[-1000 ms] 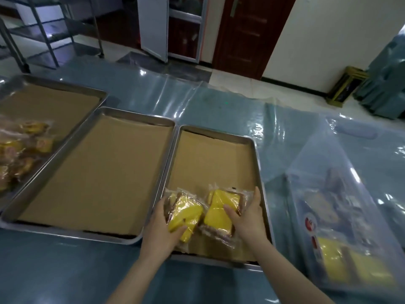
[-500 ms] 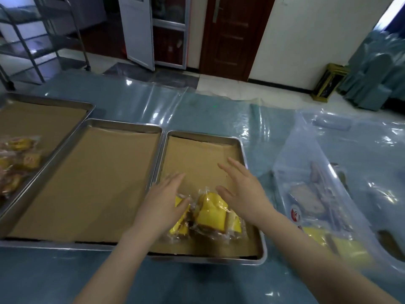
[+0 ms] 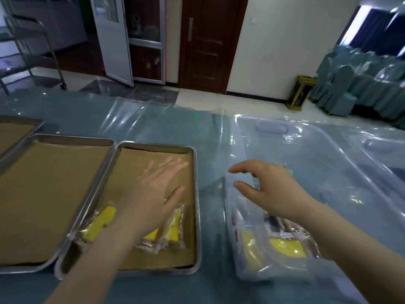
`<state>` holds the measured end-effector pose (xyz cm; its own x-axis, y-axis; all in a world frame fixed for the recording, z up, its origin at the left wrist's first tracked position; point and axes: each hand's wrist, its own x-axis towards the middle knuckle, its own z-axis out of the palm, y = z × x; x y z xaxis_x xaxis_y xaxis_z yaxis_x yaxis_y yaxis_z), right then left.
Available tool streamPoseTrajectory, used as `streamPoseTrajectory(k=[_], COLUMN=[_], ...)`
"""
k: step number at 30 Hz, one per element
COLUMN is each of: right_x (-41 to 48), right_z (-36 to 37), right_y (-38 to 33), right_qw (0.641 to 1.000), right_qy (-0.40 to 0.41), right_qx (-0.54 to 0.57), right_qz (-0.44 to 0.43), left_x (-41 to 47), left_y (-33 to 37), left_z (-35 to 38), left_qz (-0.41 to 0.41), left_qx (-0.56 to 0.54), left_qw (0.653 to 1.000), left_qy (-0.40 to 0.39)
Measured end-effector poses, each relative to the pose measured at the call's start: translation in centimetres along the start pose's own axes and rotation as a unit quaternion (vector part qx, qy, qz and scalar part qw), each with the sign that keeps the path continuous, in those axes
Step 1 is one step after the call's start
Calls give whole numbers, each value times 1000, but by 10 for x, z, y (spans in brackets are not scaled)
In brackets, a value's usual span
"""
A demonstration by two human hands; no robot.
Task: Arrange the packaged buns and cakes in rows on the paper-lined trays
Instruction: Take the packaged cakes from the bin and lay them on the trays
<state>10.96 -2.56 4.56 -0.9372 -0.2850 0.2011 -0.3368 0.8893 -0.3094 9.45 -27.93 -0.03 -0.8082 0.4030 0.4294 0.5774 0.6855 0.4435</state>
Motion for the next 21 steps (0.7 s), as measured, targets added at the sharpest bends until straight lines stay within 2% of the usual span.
streamPoseTrajectory(k=[3,5,7,10,12,15,19,21], right_x=[-20,-31,-39,-44,-43,-43,-52,-57], right_z=[-11,-19,-24,-17,-4,25,68,81], right_y=[57,97,135,176,188,191,186,182], right_qw=[999,998,991,965,940,909,886,883], right_qy=[-31,-64,-124,-249,-322,-390,-433,-446], right_qx=[-13,-24,-42,-74,-105,-145,-158,-130], right_qz=[6,9,22,40,31,-3,-48,-69], left_x=[15,23,33,49,54,53,55,56], left_y=[34,61,87,117,127,129,128,129], left_z=[23,37,54,85,105,120,122,121], left_qz=[-7,-39,-50,-47,-57,-72,-101,-108], left_qx=[-25,-78,-133,-153,-110,-15,26,45], left_qw=[1000,996,990,983,985,989,986,984], left_qy=[10,6,-21,-92,-124,-127,-132,-137])
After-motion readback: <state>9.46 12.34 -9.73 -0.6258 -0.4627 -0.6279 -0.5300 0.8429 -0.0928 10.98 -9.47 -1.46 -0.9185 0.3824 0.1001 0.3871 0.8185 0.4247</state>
